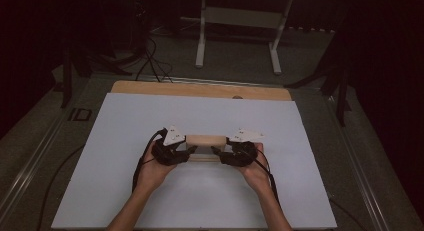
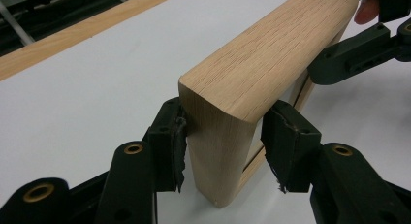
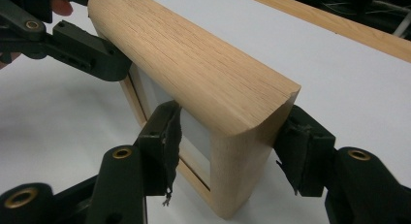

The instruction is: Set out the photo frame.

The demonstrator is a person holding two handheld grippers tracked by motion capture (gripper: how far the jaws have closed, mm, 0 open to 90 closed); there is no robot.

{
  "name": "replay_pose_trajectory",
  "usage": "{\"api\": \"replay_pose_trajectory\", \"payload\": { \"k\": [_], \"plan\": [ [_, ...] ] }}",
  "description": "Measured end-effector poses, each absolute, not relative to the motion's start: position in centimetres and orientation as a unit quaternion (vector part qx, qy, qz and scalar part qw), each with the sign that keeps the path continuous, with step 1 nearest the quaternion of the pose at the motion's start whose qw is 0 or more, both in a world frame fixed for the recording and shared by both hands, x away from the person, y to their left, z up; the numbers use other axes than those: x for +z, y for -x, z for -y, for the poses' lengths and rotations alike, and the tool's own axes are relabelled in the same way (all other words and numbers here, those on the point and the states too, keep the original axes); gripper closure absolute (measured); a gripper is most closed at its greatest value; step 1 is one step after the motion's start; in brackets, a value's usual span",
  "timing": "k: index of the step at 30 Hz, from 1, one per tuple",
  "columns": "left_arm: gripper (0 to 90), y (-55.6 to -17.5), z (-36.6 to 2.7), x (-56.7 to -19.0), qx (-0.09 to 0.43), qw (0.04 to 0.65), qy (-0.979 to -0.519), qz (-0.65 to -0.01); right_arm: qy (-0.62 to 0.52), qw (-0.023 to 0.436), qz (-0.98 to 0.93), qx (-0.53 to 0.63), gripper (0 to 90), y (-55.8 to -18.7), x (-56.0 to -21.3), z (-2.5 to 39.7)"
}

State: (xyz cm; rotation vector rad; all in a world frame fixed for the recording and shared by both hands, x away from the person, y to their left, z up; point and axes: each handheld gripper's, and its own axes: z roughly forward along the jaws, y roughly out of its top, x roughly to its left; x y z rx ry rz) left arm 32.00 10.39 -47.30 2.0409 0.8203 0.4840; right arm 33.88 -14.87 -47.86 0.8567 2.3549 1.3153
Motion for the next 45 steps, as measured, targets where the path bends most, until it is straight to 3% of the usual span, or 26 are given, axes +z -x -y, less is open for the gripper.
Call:
{"api": "replay_pose_trajectory", "payload": {
  "k": [45],
  "plan": [
    [52.7,-34.7,-10.9,-48.4,0.175,0.448,-0.794,-0.372,-0.331,0.155,-0.809,0.460,47.8,-34.9,-48.1,15.6]
  ]
}}
